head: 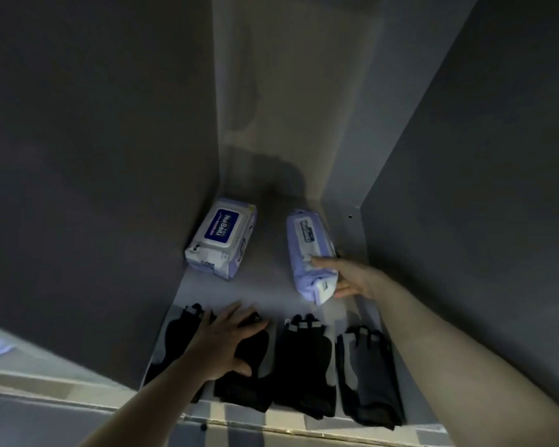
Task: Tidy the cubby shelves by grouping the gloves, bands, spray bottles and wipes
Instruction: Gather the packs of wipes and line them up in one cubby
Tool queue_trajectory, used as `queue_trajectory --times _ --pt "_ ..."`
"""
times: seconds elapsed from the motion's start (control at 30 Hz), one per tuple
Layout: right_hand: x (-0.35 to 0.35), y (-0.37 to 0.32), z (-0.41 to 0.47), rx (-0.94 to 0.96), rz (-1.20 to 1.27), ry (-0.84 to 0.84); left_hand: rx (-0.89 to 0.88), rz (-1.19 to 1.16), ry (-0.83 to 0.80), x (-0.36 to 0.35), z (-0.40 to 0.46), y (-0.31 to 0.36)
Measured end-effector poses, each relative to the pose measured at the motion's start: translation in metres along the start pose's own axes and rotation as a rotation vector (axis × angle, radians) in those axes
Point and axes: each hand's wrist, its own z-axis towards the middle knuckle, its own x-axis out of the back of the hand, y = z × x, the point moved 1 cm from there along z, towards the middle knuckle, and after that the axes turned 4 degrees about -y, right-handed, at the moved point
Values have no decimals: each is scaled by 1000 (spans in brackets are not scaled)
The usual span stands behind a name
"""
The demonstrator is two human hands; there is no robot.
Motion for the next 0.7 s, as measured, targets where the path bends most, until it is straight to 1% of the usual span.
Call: queue_trajectory --times 0.03,0.07,0.17,0.2,0.3,0.33,0.37,0.4,0.43,0.5,0.53,0.57,0.6,0.63,0.67,0.7 --pt "2 3 -6 -52 -25 -52 0 3 -3 1 0 1" --pt "3 4 -8 -40 -37 -53 -2 7 -6 1 -1 1" --pt "-10 -4 -7 137 28 108 -8 14 -21 4 0 3" --pt "-21 -5 -6 174 -24 165 -12 18 -25 5 0 3" --pt "-45 1 -4 133 -462 309 -34 21 -57 10 -3 4" --pt "-47 2 -4 133 -512 331 -42 -26 -61 15 -4 3" --pt "-45 3 -3 133 -498 328 -47 -111 -37 22 -4 3" --pt "-44 4 -2 139 -477 319 -46 -226 36 31 -4 3" --pt "-42 4 0 144 -471 318 -45 -360 149 43 -2 3" --pt "-40 7 3 144 -469 325 6 -665 416 69 4 0" --pt "-40 8 4 144 -473 329 64 -742 565 81 9 -3" --pt "-41 10 5 150 -466 336 133 -699 721 91 15 -7" --pt "-42 12 7 157 -451 346 203 -564 846 101 21 -12" --pt "-42 12 9 161 -435 354 258 -417 884 110 29 -18" --pt "-41 12 10 162 -429 359 323 -306 800 114 38 -24" --pt "-41 12 12 162 -431 362 403 -250 645 117 47 -31"
